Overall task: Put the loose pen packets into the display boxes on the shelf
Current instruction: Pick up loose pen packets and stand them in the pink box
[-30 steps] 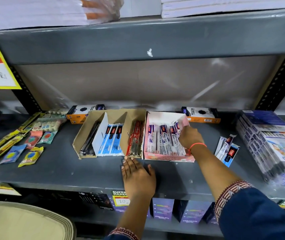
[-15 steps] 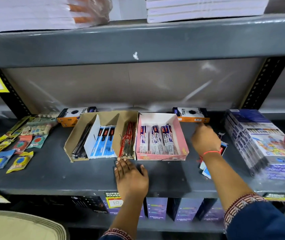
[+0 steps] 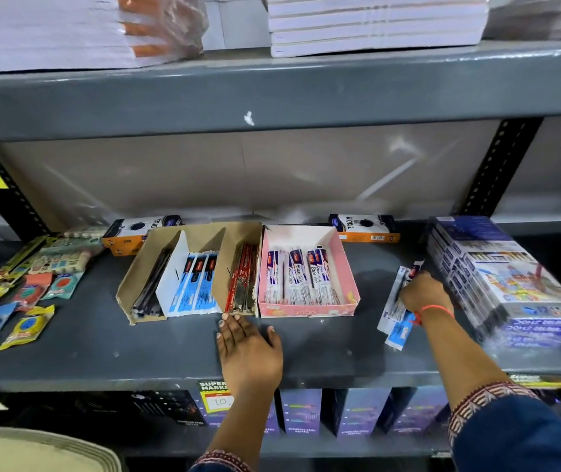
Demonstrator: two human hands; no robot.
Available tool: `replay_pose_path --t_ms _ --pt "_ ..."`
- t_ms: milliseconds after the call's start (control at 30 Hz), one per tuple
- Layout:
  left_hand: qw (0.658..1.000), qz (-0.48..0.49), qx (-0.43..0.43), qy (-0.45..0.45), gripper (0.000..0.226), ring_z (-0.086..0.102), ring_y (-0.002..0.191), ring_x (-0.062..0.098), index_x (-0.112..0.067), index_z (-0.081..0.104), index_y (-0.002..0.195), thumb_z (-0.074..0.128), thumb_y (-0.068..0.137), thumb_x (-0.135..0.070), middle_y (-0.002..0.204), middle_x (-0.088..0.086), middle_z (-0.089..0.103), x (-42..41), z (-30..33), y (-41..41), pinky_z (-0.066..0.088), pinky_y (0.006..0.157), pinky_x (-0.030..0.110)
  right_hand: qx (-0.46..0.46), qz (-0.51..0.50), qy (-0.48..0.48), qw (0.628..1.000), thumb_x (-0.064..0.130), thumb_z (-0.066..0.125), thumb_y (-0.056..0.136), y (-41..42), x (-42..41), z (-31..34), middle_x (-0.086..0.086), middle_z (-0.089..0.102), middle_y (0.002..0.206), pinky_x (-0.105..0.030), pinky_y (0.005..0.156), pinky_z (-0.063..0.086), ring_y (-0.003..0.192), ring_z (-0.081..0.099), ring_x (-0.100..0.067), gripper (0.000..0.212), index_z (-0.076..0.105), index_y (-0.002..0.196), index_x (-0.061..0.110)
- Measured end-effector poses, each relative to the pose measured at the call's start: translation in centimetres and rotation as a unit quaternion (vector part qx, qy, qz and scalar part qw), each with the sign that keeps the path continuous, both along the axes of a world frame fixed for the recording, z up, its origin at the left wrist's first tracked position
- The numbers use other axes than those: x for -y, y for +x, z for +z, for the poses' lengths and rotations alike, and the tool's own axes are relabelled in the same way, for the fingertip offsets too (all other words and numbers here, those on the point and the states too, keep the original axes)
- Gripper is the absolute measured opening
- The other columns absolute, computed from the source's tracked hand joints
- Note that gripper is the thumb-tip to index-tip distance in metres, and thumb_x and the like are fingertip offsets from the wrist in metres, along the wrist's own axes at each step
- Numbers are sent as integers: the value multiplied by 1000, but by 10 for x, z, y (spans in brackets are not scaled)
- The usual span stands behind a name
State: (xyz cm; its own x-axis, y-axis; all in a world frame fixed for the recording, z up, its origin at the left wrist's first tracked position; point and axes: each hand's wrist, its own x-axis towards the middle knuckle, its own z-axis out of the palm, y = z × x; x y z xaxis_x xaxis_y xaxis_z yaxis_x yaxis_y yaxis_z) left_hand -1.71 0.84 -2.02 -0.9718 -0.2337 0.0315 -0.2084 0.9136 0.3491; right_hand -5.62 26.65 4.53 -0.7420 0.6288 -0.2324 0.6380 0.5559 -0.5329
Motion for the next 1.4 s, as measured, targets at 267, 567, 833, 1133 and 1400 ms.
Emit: replay_pose_path --t_ms 267,567,833,1133,1400 --pt "1000 4 -4 0 69 6 144 31 3 3 143 24 96 -42 155 22 9 -1 0 1 1 118 37 -83 -48 -89 991 1 55 80 -6 -14 -3 -23 63 87 -29 66 43 65 55 -27 11 62 76 -6" --pt "1000 1 -9 -5 69 9 144 32 4 6 143 25 95 -42 154 24 12 -1 1 2 4 118 37 -241 55 -445 861 -6 62 80 1 40 39 1 60 49 -13 43 40 44 47 -7 21 59 68 10" --pt "1000 0 -18 -10 68 13 143 32 4 8 143 26 95 -42 153 24 15 -1 1 3 6 118 37 -264 131 -492 819 -9 66 76 9 91 43 7 60 39 -10 40 44 34 50 1 22 61 63 9" --pt "1000 -1 -21 -10 69 14 143 32 4 8 143 27 95 -43 153 24 16 -1 1 3 8 118 37 -257 157 -498 813 -9 67 75 10 98 42 6 64 42 -10 41 46 36 54 0 20 64 65 8" --pt "1000 1 -21 -6 69 12 143 32 3 8 143 27 95 -42 154 24 15 -1 1 3 7 118 37 -251 147 -500 816 -9 67 75 7 95 44 5 62 41 -11 41 47 35 53 -1 20 65 64 8"
